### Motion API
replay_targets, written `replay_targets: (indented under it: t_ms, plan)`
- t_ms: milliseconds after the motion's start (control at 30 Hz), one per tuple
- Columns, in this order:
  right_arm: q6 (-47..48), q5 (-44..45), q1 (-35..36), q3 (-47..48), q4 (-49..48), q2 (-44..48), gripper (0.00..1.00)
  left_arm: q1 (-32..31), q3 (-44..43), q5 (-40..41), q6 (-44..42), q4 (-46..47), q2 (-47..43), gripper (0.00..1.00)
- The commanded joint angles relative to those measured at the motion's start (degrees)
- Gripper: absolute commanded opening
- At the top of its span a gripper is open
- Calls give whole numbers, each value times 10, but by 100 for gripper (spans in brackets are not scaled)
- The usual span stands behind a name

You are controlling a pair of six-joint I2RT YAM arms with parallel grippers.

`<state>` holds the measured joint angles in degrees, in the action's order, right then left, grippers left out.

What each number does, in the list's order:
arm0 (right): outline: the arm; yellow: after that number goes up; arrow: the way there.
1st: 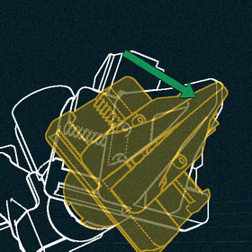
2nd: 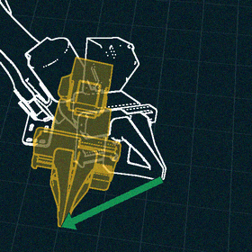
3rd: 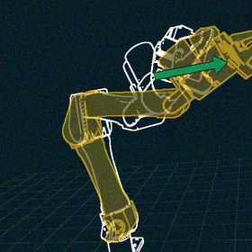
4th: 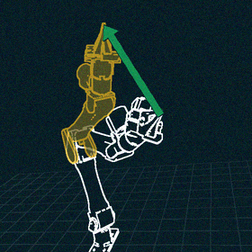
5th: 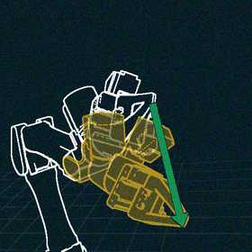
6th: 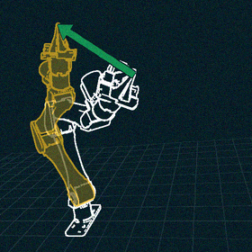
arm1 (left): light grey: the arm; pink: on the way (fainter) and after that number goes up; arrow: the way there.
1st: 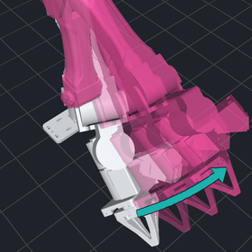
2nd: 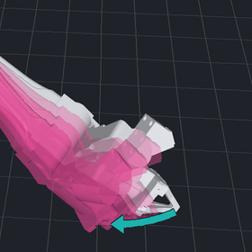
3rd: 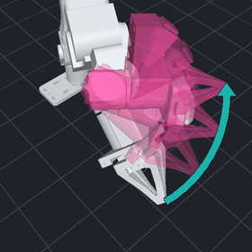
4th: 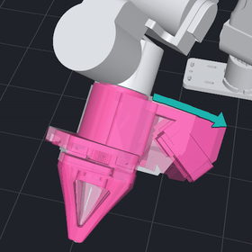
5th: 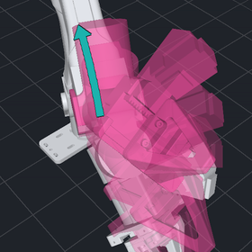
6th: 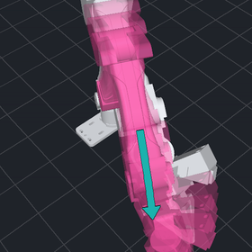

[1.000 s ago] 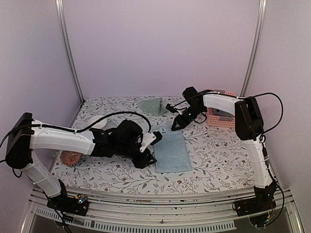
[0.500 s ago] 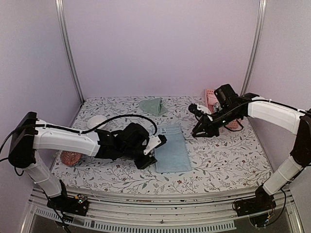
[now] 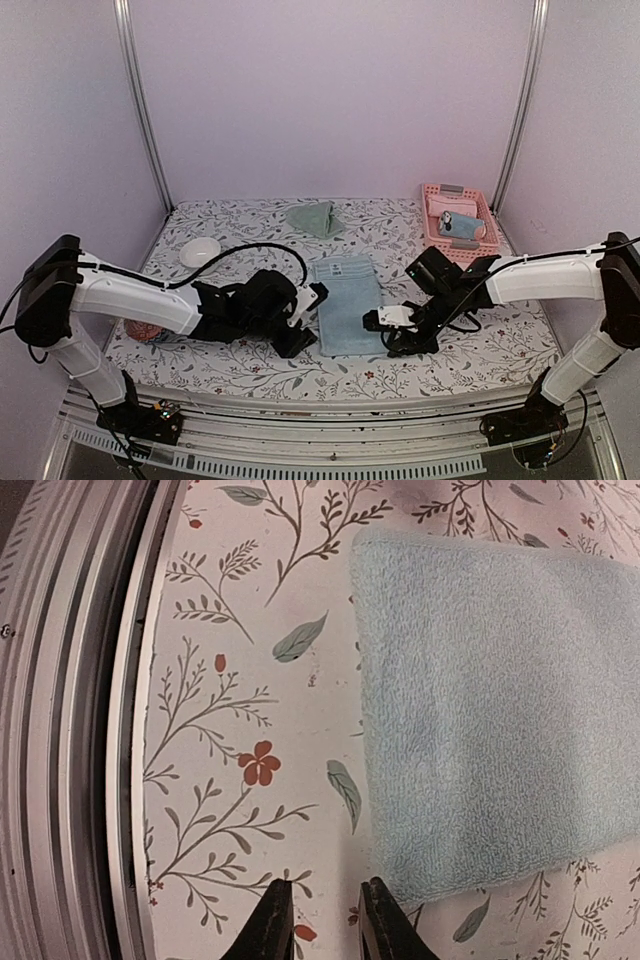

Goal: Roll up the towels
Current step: Roll the towel from the center of the board.

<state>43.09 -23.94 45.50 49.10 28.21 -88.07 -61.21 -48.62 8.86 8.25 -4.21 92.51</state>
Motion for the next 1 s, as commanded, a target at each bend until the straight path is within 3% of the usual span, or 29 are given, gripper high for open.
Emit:
replay_targets:
  t_ms: [0,700,800,967]
  plan:
    - [-3,34,11,11,-55,-24,24,4,26,1,36,34,-31,55]
    - [-5,44,12,37,-83,-137,30,4,66,-8,50,38,-45,55]
    - [-3,51,12,37,-82,-157,24,3,64,1,47,29,-41,54]
    - [7,5,12,56,-28,-166,5,-13,82,-3,21,48,-56,54]
